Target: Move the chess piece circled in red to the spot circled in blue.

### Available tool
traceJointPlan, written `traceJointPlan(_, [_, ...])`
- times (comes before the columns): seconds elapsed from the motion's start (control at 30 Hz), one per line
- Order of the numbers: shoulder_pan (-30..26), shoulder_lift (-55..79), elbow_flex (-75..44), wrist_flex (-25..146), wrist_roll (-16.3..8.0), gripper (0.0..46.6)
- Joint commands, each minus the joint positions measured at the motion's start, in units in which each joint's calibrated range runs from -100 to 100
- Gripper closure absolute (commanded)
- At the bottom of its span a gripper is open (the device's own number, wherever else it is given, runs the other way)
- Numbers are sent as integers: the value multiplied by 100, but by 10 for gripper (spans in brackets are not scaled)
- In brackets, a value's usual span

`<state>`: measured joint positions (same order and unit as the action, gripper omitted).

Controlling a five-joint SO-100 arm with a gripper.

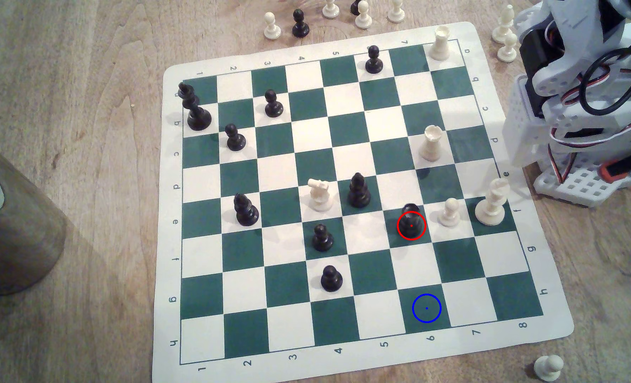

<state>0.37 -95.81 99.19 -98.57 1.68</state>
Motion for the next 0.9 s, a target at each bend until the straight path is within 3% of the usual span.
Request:
traceJointPlan(0.0, [-72,6,-163,676,24,464])
traceJointPlan(0.4, [-142,6,-2185,5041,0,464])
traceJointPlan(0.87, [-135,14,-4080,8432,15,454])
